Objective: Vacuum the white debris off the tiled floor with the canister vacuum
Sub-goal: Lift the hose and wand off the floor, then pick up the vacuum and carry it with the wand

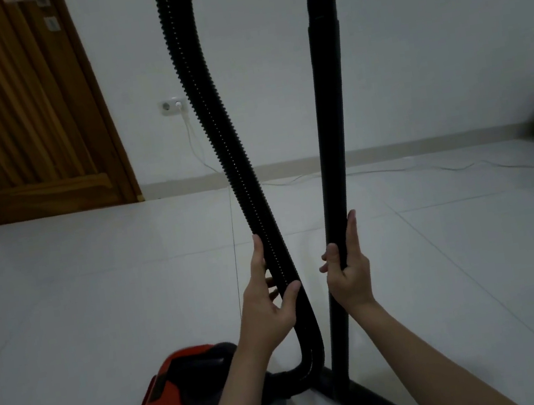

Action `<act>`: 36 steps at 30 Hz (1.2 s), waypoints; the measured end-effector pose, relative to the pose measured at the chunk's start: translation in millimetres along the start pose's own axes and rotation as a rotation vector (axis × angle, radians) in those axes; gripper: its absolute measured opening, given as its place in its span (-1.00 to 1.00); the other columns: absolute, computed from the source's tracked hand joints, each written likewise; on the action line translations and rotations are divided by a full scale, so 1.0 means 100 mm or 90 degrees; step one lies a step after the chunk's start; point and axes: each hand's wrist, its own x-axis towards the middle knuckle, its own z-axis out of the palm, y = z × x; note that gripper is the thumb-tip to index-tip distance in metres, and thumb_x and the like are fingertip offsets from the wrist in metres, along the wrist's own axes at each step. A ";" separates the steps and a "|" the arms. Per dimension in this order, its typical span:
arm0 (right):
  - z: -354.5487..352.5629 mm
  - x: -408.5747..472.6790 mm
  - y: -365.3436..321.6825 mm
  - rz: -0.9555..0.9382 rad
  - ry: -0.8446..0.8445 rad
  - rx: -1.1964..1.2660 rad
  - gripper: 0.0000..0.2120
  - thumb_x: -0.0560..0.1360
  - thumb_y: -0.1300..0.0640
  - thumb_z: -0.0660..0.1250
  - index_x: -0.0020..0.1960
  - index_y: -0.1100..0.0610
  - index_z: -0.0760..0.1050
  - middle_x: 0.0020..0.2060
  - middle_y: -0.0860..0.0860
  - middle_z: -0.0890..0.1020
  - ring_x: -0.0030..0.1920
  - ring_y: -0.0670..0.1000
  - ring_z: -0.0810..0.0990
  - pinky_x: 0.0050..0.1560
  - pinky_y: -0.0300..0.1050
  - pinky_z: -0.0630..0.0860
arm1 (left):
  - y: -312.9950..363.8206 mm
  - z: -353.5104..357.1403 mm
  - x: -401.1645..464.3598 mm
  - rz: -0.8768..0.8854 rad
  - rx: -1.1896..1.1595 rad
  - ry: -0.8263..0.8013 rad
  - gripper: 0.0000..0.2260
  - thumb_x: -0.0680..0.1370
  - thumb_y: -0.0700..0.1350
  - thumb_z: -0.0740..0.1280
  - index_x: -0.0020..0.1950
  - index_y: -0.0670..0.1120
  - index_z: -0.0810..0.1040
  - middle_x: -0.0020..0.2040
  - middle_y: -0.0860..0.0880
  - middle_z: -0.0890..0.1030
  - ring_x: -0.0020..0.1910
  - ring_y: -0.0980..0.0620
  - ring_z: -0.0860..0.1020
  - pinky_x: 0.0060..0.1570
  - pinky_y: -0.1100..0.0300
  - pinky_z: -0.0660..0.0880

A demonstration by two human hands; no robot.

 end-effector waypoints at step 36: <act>0.14 -0.05 0.02 -0.023 0.053 0.006 -0.48 0.61 -0.30 -0.02 0.51 -0.27 -0.08 -0.03 0.26 0.64 -0.40 0.15 0.52 -0.34 0.12 0.57 | -1.84 -1.17 -1.39 -0.396 0.361 0.002 0.34 0.08 0.57 0.37 0.60 -0.08 -0.14 0.51 -0.21 0.29 0.48 -0.22 0.29 0.42 -0.17 0.29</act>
